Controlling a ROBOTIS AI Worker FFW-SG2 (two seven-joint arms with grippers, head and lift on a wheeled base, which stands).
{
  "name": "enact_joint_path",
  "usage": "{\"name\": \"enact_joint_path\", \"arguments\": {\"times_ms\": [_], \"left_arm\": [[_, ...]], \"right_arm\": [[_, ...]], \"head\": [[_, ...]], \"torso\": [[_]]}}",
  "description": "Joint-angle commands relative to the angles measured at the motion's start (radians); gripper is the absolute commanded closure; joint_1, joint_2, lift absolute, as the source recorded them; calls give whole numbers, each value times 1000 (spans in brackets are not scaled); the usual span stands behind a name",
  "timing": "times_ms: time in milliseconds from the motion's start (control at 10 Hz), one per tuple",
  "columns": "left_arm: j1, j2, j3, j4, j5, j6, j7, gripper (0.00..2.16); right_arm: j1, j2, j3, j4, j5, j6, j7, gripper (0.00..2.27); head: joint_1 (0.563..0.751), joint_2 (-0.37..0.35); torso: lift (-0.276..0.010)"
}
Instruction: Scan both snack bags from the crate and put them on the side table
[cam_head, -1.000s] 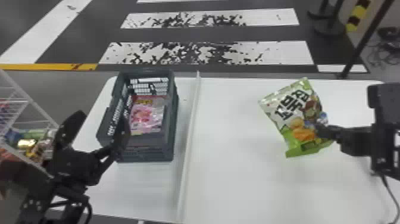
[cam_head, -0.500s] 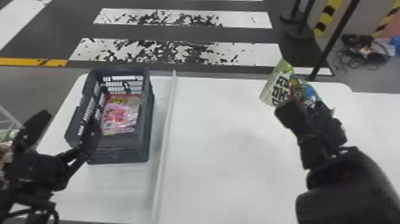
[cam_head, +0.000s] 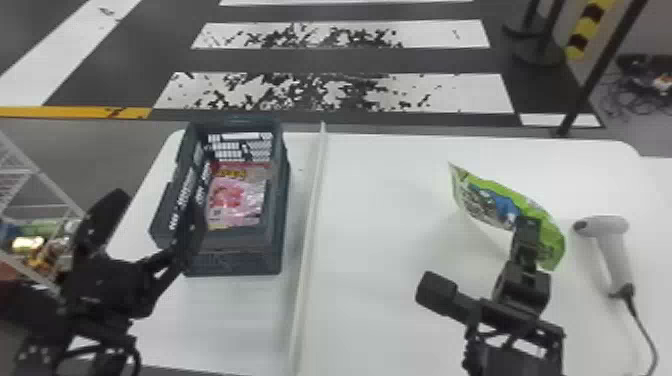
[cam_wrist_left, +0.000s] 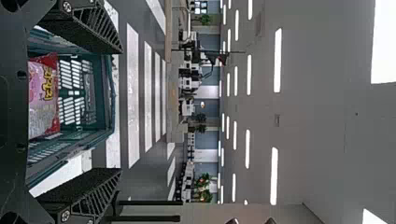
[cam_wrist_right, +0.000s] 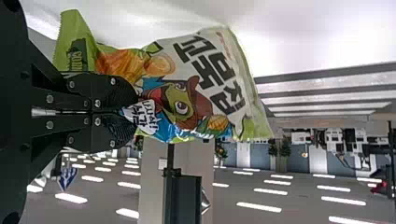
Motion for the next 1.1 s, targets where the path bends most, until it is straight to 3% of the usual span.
{"name": "enact_joint_path", "arguments": {"times_ms": [0, 100, 200, 400, 700, 1000], "left_arm": [[0, 1, 0, 0, 1, 0, 0, 100], [0, 1, 0, 2, 1, 0, -2, 100], [0, 1, 0, 0, 1, 0, -3, 100], [0, 3, 0, 0, 1, 0, -6, 100], [0, 4, 0, -2, 1, 0, -9, 100], [0, 4, 3, 5, 4, 0, -12, 97]], "right_arm": [[-12, 6, 71, 73, 15, 46, -2, 1841], [2, 6, 100, 73, 7, 49, -2, 815], [9, 4, 134, 58, 6, 101, 0, 29], [60, -6, 142, -115, -80, 101, 17, 16], [100, -28, 53, -404, -383, 43, 87, 53], [117, -22, -67, -478, -673, -16, 129, 56]], "head": [[695, 99], [695, 108], [695, 123], [695, 144], [695, 214], [695, 265]], "torso": [[-87], [-87], [-87], [-87], [-87], [-87]]}}
